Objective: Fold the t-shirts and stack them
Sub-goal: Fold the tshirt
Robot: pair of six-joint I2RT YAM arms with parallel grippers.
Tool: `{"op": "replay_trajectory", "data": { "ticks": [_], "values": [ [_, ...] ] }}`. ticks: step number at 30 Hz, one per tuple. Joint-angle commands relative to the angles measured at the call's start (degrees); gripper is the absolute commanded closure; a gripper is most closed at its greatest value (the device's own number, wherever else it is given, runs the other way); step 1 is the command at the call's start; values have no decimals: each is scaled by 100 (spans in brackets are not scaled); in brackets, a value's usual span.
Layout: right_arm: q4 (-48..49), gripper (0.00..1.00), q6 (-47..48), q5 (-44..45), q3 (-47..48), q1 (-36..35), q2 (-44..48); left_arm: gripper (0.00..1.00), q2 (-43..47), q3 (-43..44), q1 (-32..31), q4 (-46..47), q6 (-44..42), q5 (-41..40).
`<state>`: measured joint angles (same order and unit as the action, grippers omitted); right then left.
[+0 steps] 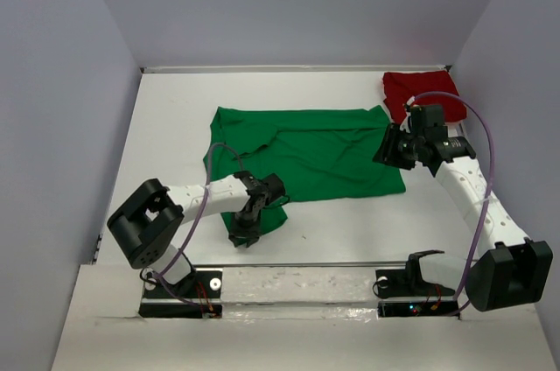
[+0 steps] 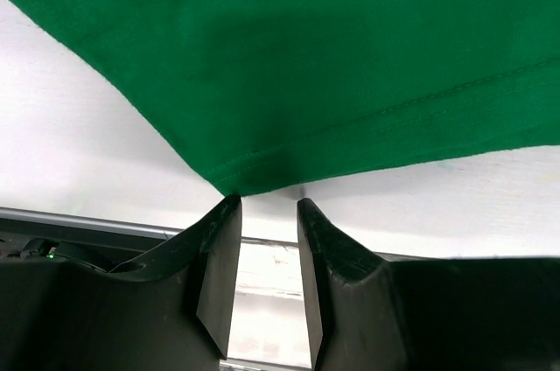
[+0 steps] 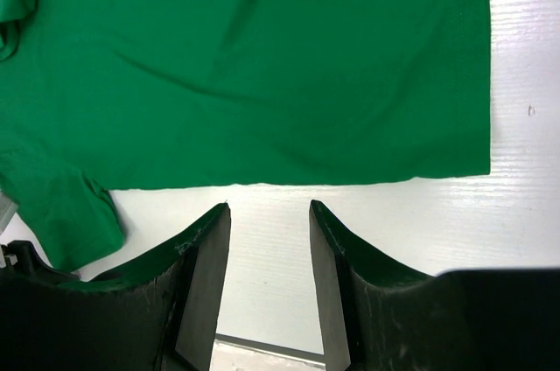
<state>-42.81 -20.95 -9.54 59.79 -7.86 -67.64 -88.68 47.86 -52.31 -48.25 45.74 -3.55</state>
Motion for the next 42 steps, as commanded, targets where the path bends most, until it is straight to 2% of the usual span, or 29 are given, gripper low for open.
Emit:
{"op": "replay_trajectory", "data": {
  "ticks": [1,11,25,28,29,30,31,35,39,42],
  "values": [
    [282,53,56,-188,42,30,-22,58,360,277,-24,-343,216,-181],
    [290,53,56,-259,-20,30,128,57,124,-21,107,-132,181,-138],
    [176,52,38,-417,103,30,365,58,-35,-145,740,-62,49,-5],
    [159,52,38,-356,121,30,418,70,-131,-127,740,-44,-3,100],
    [141,52,30,-277,95,30,418,86,-158,-119,732,-44,-29,118],
    [132,52,12,-216,86,30,409,96,-158,-119,740,-44,-30,118],
    [132,52,-5,-163,59,30,400,100,-158,-119,740,-53,-38,135],
    [71,52,-181,250,-37,30,251,100,-53,-154,731,-27,-73,205],
    [-157,53,-339,1145,-20,30,-231,100,132,-5,731,-114,-109,171],
    [-184,52,-401,1262,-20,30,-557,100,395,232,731,-176,-65,197]
  ]
}}
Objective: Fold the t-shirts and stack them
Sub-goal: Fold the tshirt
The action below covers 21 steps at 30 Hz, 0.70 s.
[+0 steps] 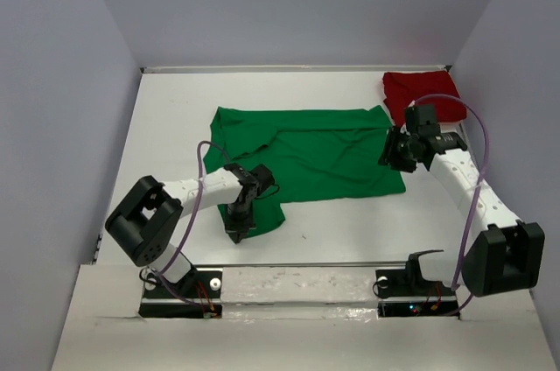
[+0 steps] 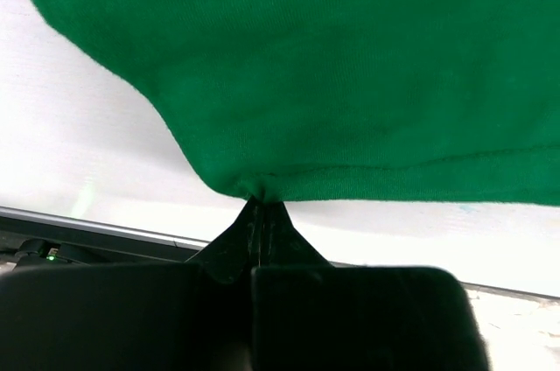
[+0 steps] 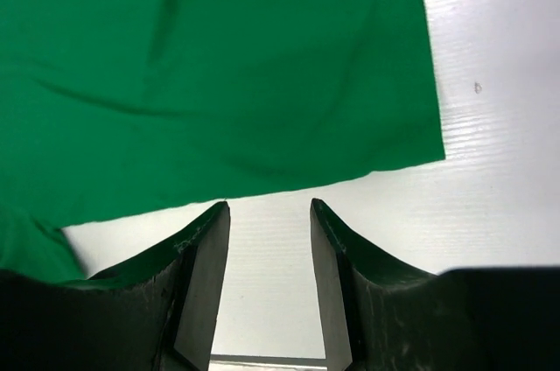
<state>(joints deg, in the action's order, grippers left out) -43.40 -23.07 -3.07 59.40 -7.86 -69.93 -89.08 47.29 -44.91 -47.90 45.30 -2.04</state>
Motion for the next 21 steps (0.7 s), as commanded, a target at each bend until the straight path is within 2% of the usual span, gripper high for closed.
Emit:
{"op": "replay_trajectory", "data": {
  "ticks": [1,3,5,8,16,21],
  "values": [
    [-108,49,-189,554,19,30,-450,100,522,342,-9,-211,-4,20],
    [-90,46,-172,570,63,30,-600,100,733,474,-9,-185,-3,-67],
    [-134,39,-137,781,168,30,-758,100,908,702,-9,-211,14,-243],
    [-265,37,-119,992,441,30,-1083,100,1172,764,-9,-44,-12,-366],
    [-345,41,-654,1160,223,30,-1427,100,1604,194,-18,412,-4,-157],
    [-134,43,-813,1027,-235,407,-1365,100,1745,228,-9,501,-91,-208]
  ]
}}
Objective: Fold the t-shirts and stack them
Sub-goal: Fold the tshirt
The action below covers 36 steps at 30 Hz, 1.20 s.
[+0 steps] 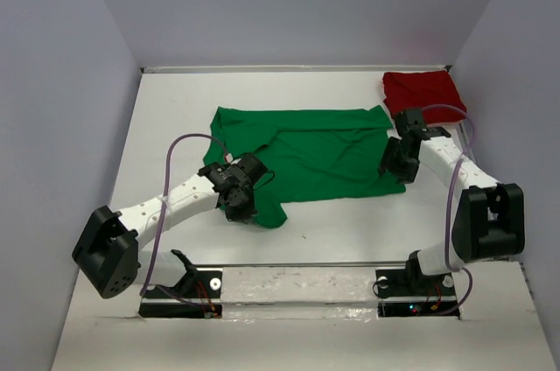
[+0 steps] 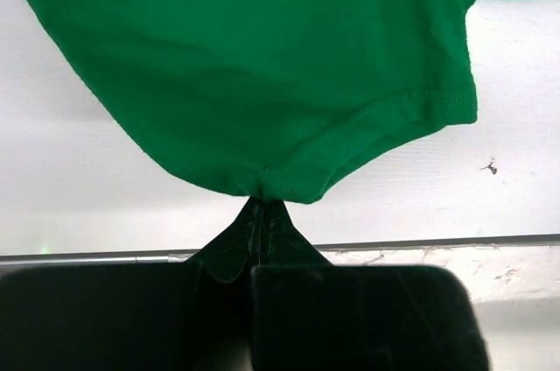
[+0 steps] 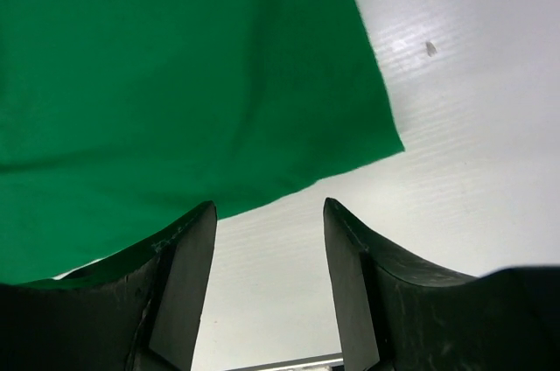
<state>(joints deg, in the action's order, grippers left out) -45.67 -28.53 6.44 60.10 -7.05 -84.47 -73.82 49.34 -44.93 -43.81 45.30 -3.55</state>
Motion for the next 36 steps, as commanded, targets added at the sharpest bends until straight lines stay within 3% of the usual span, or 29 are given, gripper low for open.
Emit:
{"op": "replay_trajectory", "data": {
  "ticks": [1,7,30,36],
  "values": [
    [93,43,-258,77,-332,388,88,100,219,49,-7,110,-109,-75],
    [401,47,-4,112,-665,881,607,100,289,198,54,206,-153,-84],
    [594,56,-319,-187,-841,951,-255,100,342,691,274,57,-513,-40],
    [665,65,-346,-99,-877,951,-386,100,307,761,300,66,-575,12]
  ]
}}
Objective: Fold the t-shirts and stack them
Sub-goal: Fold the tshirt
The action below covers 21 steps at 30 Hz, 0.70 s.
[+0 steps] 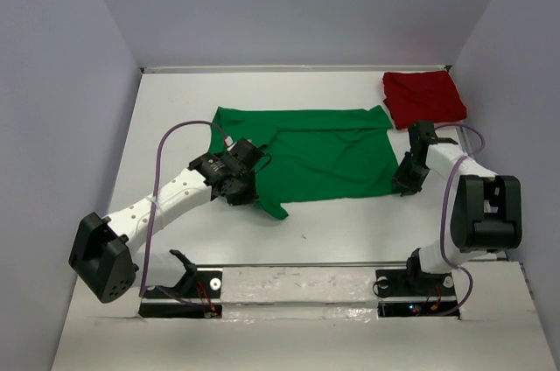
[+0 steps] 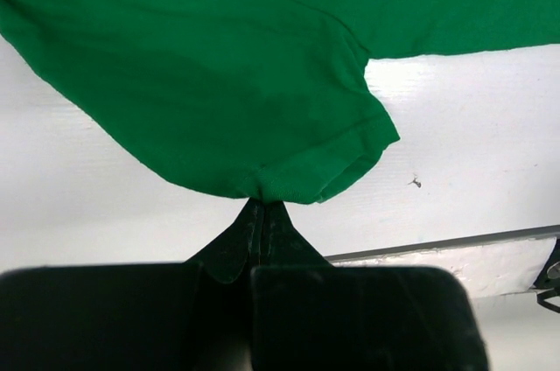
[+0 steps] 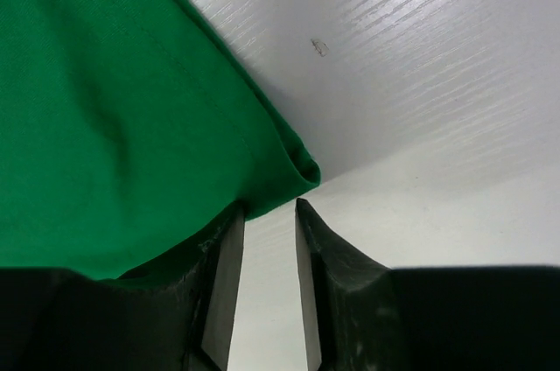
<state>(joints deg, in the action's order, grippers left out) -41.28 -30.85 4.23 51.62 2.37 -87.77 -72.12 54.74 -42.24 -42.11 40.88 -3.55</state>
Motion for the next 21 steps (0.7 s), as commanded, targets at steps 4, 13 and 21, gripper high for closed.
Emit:
{"op": "replay_trajectory", "data": {
  "ticks": [4,13,21],
  "values": [
    [287,74,-149,52,-46,9,-126,100,119,239,49,-105,-168,21],
    [296,69,-123,-80,59,9,31,100,128,230,49,-122,-168,56],
    [-3,61,-61,-19,367,9,234,100,49,124,49,18,-212,206]
  ]
}}
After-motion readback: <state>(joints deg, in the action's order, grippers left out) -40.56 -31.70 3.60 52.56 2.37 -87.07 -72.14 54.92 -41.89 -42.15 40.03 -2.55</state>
